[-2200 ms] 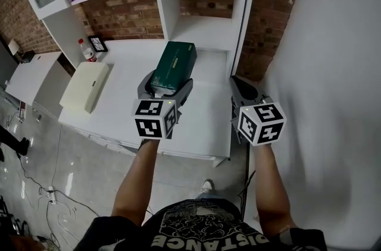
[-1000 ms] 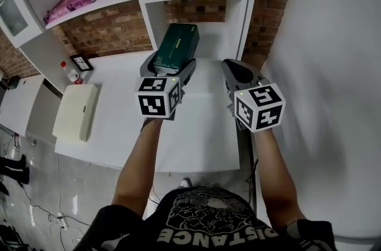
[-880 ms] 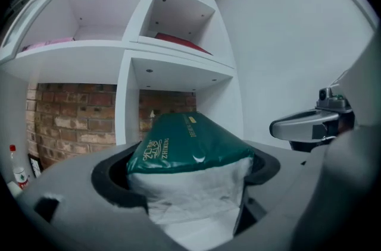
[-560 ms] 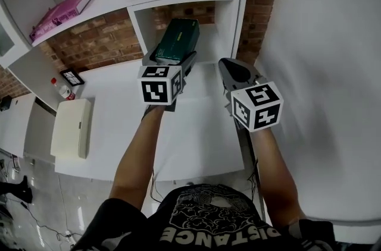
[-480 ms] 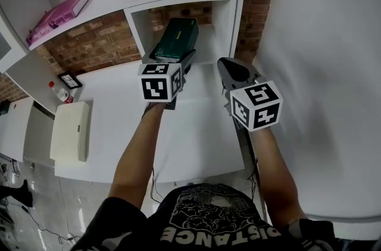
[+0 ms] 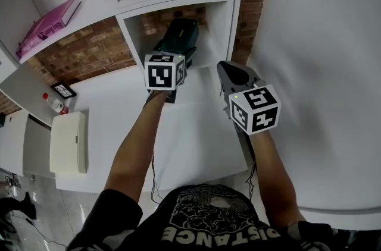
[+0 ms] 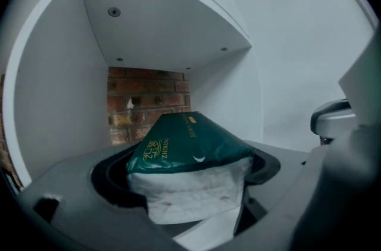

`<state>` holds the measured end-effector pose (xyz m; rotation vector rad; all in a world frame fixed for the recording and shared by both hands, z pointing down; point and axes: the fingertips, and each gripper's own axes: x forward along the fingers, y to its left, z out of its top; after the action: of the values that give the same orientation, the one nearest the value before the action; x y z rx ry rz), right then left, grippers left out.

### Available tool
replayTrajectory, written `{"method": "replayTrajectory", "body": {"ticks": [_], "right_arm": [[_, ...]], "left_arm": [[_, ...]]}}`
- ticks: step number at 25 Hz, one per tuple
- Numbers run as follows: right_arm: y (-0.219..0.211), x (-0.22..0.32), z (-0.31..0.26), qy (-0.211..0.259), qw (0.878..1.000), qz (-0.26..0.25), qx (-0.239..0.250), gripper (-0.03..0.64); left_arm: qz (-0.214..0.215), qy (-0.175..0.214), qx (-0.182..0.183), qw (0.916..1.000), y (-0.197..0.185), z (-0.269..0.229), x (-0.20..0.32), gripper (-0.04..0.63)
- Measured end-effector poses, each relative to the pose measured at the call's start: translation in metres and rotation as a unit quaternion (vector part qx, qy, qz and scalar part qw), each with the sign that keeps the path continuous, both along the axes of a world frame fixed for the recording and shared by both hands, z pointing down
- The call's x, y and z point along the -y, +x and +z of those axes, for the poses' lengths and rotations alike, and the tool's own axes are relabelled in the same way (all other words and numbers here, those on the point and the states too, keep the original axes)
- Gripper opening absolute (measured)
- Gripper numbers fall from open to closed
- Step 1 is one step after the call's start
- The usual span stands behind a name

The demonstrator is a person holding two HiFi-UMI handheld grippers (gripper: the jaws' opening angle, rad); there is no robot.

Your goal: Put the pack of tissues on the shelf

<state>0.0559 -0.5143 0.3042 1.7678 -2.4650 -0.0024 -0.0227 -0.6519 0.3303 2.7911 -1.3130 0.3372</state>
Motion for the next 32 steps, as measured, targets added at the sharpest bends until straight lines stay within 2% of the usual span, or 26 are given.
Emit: {"method": "replayTrajectory", "body": {"ticks": [7,10,18,22,32], "right_arm": [[0.001,0.001,0.014,-0.014,1.000,0.008,0.002,0.003],[0.003,-0.001,0.018,-0.017,1.000,0.012,0.006,0.003],[0.005,-0.011,0.016,-0.019,1.000,0.009,0.009,0.003],[0.006,-0.016,0.016,-0.020,1.000,0.007,0.009,0.003],[0.002,-0.024,0.019,-0.025,0.999,-0.015,0.021,0.003]], "left_arm": [[0.008,-0.023,0.028,0.9993,0.007,0.018,0.012,0.472],[0.005,-0.021,0.032,0.9993,0.005,0.023,0.015,0.476],[0.004,-0.022,0.019,0.9996,0.003,0.022,0.015,0.494],[-0.010,-0.024,0.001,0.9997,-0.003,0.018,0.013,0.514],[-0.018,-0.022,-0.017,0.9995,-0.021,0.011,-0.014,0.512]]}}
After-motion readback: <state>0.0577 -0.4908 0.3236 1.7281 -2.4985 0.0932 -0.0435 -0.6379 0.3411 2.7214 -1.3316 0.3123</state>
